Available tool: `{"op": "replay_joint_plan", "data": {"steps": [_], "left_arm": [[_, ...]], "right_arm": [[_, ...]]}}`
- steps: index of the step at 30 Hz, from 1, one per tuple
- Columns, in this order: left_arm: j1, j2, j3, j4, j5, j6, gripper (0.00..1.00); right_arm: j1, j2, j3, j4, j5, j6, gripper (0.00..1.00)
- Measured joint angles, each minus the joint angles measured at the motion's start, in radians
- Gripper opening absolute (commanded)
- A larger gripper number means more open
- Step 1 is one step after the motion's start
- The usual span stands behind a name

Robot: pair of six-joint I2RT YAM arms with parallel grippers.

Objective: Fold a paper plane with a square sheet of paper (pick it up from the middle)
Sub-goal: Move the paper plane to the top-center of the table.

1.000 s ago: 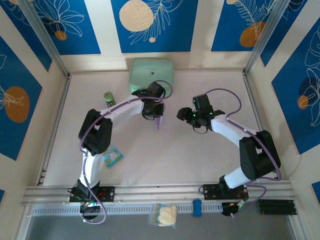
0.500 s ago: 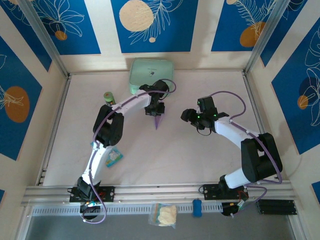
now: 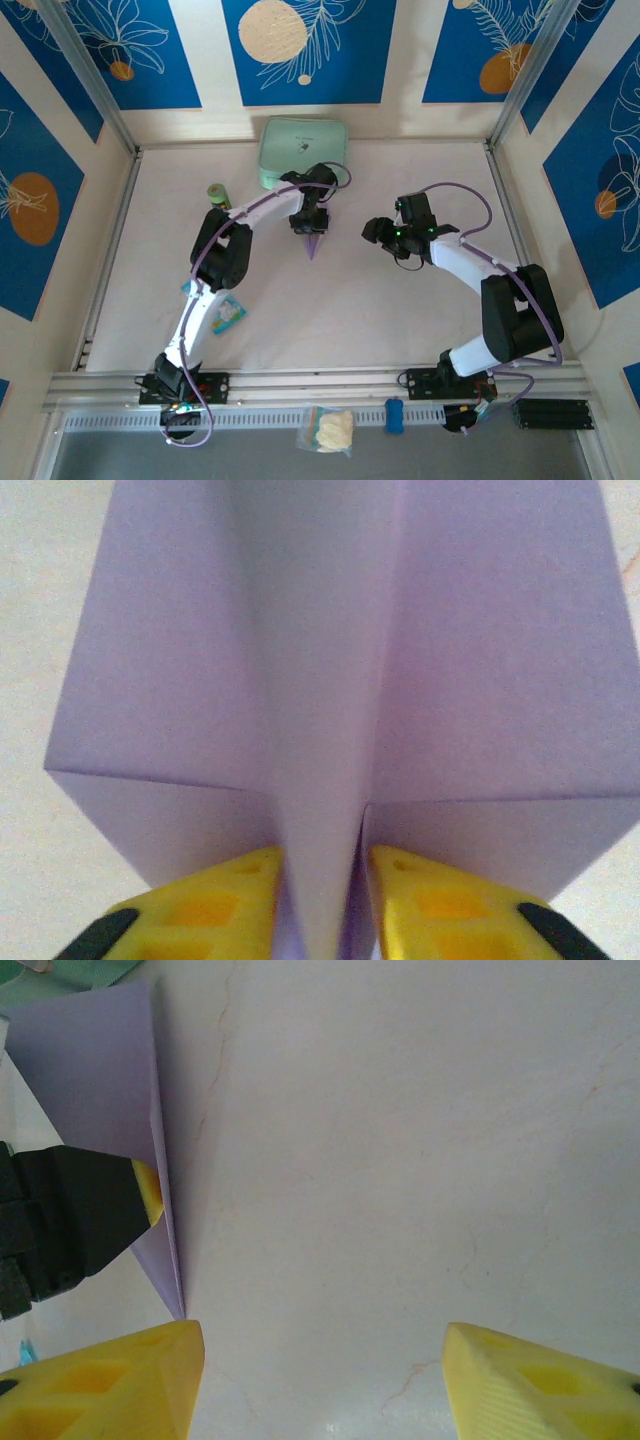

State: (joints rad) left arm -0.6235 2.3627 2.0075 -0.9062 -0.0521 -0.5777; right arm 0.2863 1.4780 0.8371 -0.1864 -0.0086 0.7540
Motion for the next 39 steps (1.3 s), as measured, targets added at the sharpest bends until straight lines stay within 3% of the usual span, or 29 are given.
{"op": "replay_joint_plan", "data": {"steps": [13, 27, 39], "left_arm": [[0.0, 0.004, -0.019, 0.026, -0.002, -0.032, 0.42], [-0.007, -0.01, -0.055, 0.074, -0.066, -0.156, 0.43], [-0.007, -0.01, -0.056, 0.094, -0.092, -0.172, 0.51]], "right_arm": [[-0.001, 0.014, 0.0, 0.0, -0.019, 0.0, 0.64], [-0.001, 0.033, 0.0, 0.006, -0.026, 0.0, 0.64], [-0.001, 0.047, 0.0, 0.01, -0.033, -0.001, 0.63]]}}
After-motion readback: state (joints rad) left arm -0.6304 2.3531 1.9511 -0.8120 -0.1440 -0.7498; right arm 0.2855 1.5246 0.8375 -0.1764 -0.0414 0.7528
